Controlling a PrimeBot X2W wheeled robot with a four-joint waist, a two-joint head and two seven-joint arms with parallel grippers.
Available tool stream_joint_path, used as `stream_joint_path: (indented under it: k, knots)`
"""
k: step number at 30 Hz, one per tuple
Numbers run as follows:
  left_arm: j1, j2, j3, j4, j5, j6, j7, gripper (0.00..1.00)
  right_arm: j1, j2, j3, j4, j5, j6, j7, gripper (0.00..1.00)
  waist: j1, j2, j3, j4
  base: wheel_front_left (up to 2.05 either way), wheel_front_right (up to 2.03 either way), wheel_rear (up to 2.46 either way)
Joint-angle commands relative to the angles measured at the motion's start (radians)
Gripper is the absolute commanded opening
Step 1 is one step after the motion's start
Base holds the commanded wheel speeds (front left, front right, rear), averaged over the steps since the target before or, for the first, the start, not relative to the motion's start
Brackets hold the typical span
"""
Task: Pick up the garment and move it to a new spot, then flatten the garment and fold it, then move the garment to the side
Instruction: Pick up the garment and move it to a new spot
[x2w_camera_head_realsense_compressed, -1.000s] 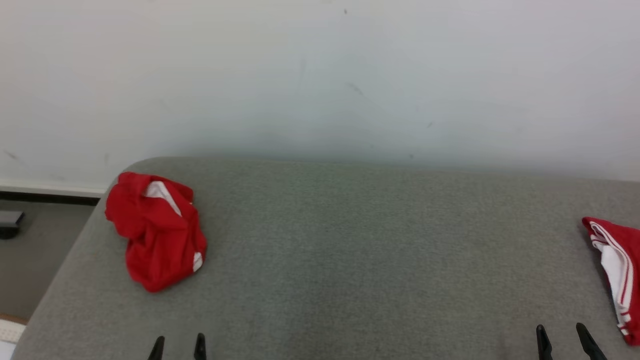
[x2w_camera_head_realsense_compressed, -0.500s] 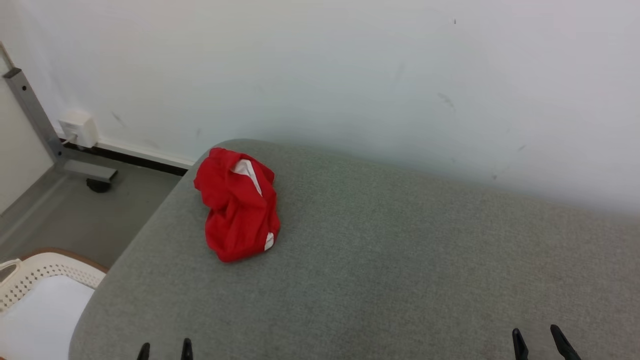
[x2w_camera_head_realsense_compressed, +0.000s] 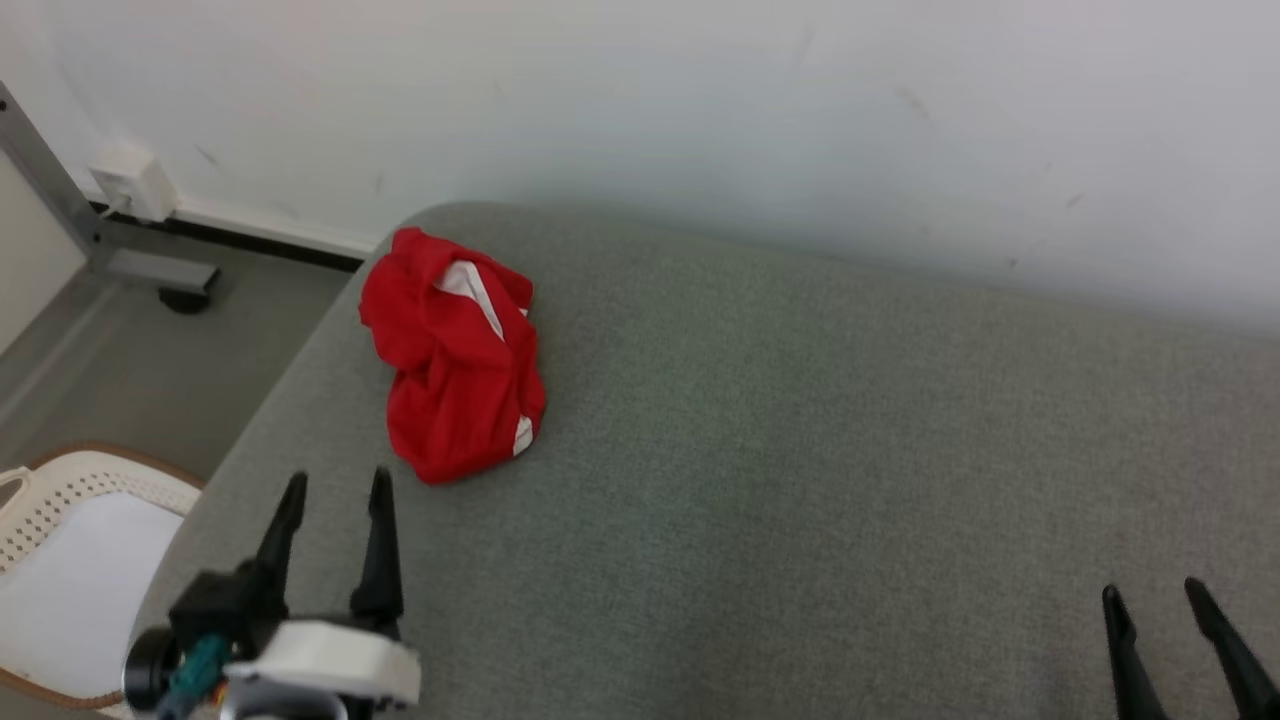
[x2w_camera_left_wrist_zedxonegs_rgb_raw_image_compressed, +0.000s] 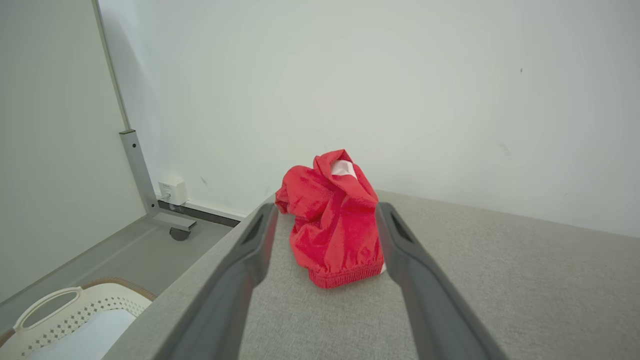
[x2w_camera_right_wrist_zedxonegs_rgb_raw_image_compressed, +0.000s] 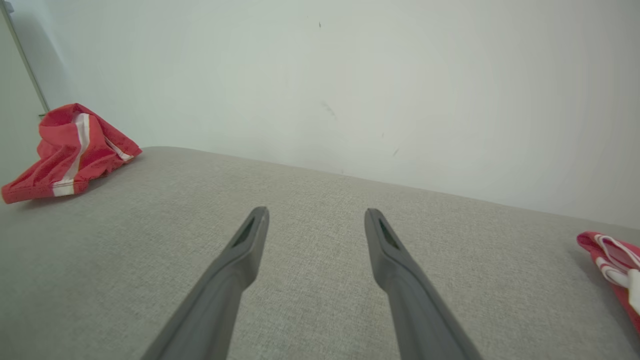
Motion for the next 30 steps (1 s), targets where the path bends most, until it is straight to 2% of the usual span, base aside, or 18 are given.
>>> stream_joint_path:
  k: [1, 7, 10, 16, 20, 24, 30]
  knots:
    - [-0.051, -0.002, 0.003, 0.010, -0.016, -0.001, 0.015, 1.00, -0.023, -0.020, -0.007, -0.013, 0.012, -0.002, -0.002, 1.00, -0.0001, 0.0000, 0.086, -0.014, 0.00, 0.00, 0.00]
    - [-0.305, 0.018, 0.000, 0.094, -0.029, 0.000, 0.126, 1.00, -0.087, -0.104, -0.060, -0.074, 0.034, -0.002, -0.002, 1.00, -0.0001, 0.0000, 0.231, -0.031, 0.00, 0.00, 0.00]
    - [-0.430, 0.025, 0.005, 0.152, -0.034, 0.015, 0.197, 1.00, -0.110, -0.149, -0.094, -0.108, 0.044, -0.002, -0.003, 1.00, -0.0001, 0.0000, 0.299, -0.028, 0.00, 0.00, 0.00]
    - [-0.646, 0.035, 0.011, 0.298, 0.003, 0.096, 0.323, 1.00, -0.146, -0.243, -0.159, -0.176, 0.073, -0.002, -0.002, 1.00, -0.0001, 0.0000, 0.428, -0.009, 0.00, 0.00, 0.00]
    - [-0.730, 0.028, 0.013, 0.400, 0.018, 0.154, 0.371, 1.00, -0.152, -0.284, -0.182, -0.209, 0.087, -0.002, -0.002, 1.00, -0.0001, 0.0000, 0.479, -0.002, 0.00, 0.00, 0.00]
    - [-0.776, 0.029, 0.020, 0.504, 0.019, 0.191, 0.388, 1.00, -0.158, -0.303, -0.179, -0.228, 0.094, -0.002, -0.003, 1.00, -0.0001, 0.0000, 0.506, -0.007, 0.00, 0.00, 0.00]
    - [-0.816, 0.016, 0.014, 0.625, 0.001, 0.199, 0.368, 1.00, -0.161, -0.318, -0.173, -0.239, 0.105, -0.002, -0.003, 1.00, -0.0001, 0.0000, 0.524, -0.022, 0.00, 0.00, 0.00]
